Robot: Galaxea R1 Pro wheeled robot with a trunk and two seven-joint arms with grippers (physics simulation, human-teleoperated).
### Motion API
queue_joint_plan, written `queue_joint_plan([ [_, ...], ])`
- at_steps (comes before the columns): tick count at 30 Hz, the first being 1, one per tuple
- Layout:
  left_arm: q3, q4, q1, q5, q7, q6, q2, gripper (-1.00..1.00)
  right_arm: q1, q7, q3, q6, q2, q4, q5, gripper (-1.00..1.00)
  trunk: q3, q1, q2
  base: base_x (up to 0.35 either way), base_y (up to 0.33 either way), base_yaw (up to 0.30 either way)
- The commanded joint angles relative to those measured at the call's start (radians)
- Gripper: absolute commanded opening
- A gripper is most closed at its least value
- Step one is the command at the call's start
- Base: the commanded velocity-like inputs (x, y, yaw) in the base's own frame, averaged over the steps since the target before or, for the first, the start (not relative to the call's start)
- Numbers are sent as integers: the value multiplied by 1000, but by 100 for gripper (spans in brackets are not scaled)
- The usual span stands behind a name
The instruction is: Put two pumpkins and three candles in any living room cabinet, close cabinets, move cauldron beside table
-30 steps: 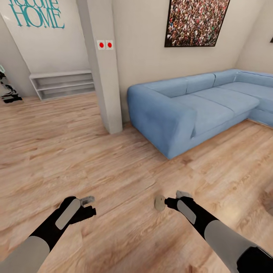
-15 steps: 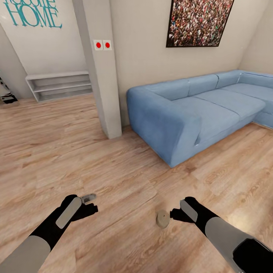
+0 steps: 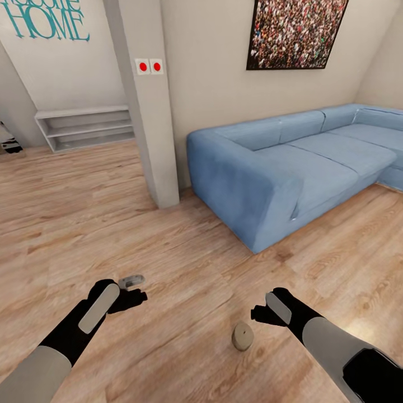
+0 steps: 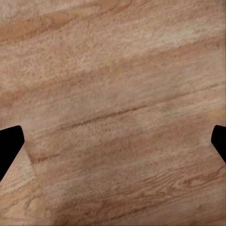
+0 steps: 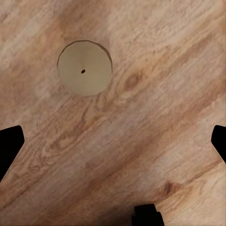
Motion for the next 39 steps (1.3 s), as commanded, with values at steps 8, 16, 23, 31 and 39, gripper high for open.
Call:
queue_joint_plan([
  [8, 4, -9, -1, 10, 8, 43, 4, 100, -1, -14, 10, 3, 6, -2, -8, 100, -1, 0, 0, 104, 115, 0],
  [16, 1, -13, -1, 8, 6, 54, 3, 100, -1, -16, 10, -3, 11, 0, -5, 100, -1, 0, 0, 115, 92, 0],
  [23, 0, -14, -1, 4, 6, 54, 3, 100, -1, -16, 10, -9, 11, 0, -4, 100, -1, 0, 0, 203, 91, 0],
  [31, 2, -30, -1, 7, 10, 55, 3, 100, -1, -12, 11, -9, 11, -1, -1, 100, -1, 0, 0, 20, 6, 0],
  [39, 4, -36, -1, 9, 9, 55, 1, 100, 0, -5, 11, -10, 12, -3, 0, 100, -17, 19, -35, 0, 0, 0],
])
